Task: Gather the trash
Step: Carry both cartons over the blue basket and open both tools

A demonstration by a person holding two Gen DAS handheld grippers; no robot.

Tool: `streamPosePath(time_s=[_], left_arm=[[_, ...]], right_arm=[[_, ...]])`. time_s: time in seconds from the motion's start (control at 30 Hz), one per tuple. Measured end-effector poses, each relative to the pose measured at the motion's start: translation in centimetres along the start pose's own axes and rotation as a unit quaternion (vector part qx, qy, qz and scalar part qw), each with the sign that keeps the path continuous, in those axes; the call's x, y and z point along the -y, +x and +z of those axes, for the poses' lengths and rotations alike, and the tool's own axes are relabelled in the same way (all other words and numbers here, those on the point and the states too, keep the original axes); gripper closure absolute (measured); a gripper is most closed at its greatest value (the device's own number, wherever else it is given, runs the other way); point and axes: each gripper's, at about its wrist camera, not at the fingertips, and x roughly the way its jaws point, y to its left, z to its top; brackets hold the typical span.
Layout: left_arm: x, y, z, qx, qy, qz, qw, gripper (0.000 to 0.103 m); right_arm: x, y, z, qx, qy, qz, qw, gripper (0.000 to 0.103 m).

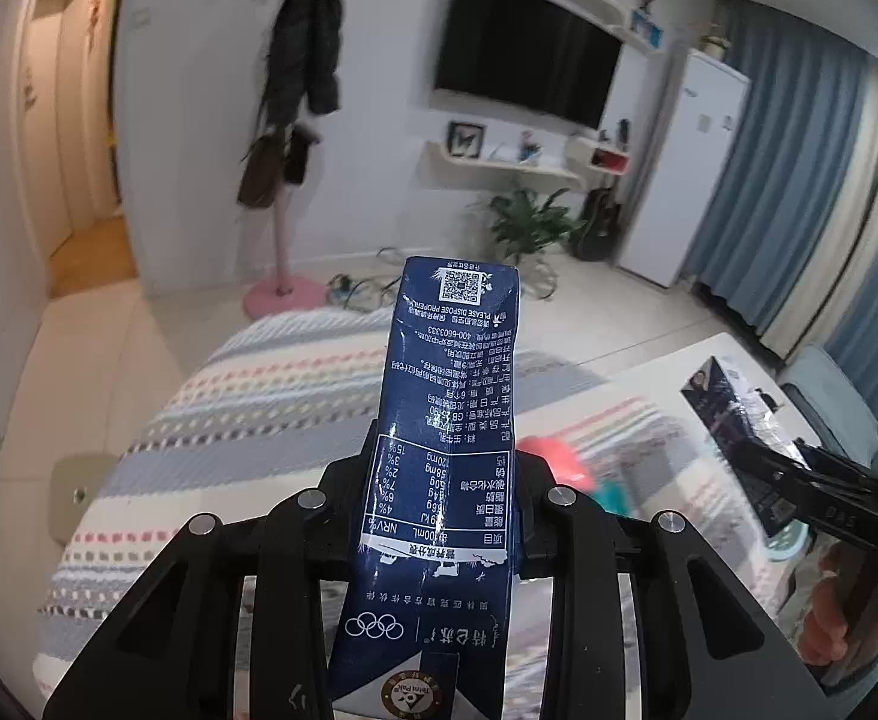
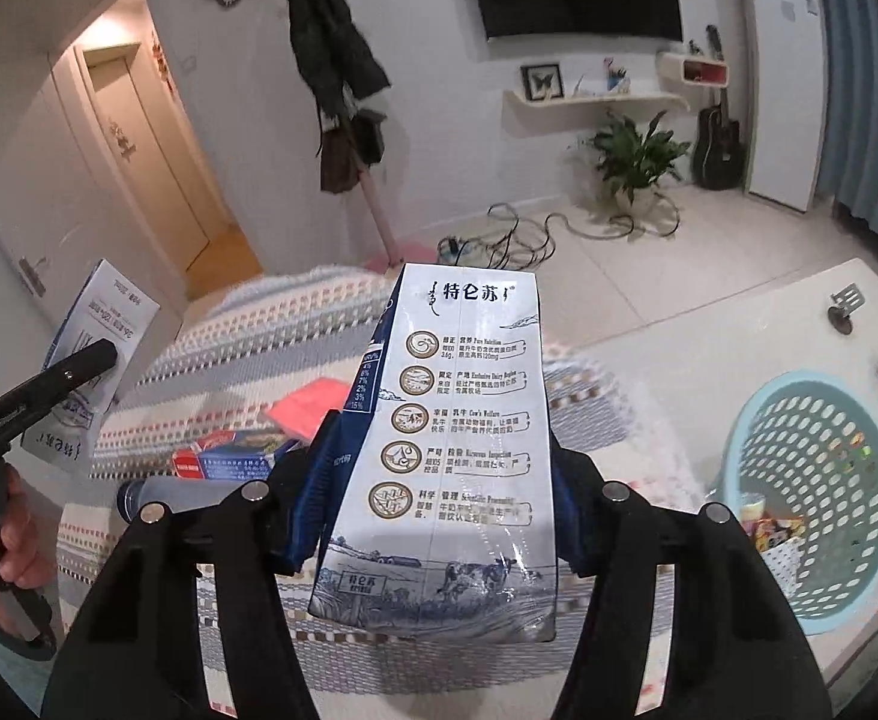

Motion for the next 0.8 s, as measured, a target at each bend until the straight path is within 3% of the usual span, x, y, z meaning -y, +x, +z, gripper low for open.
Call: streamPosePath(time_s=[0.33,0.57,0.7,0.8], left_arm=[[9.5,-1.0,1.4,0.018,0.067,-0.029,0.9972,0.072],[17.8,0.1,1.8,0.011,0.127,-0.058,0.9901,0.072],[22.6,1.7,0.7,-0.006,0.164,-0.074,0.9837,0.072],[25.9,5.0,-0.4,-0.059,0.17,-0.125,0.9757,0.072]], right_arm=[[6.9,-6.4,0.5,0.051,0.048,-0.003,0.998,0.046],[13.7,-9.5,-0.3,0.075,0.103,-0.021,0.992,0.046],[18.3,-10.5,-1.5,0.085,0.138,-0.039,0.986,0.046],[20.9,-10.4,-2.1,0.086,0.154,-0.059,0.983,0.046]])
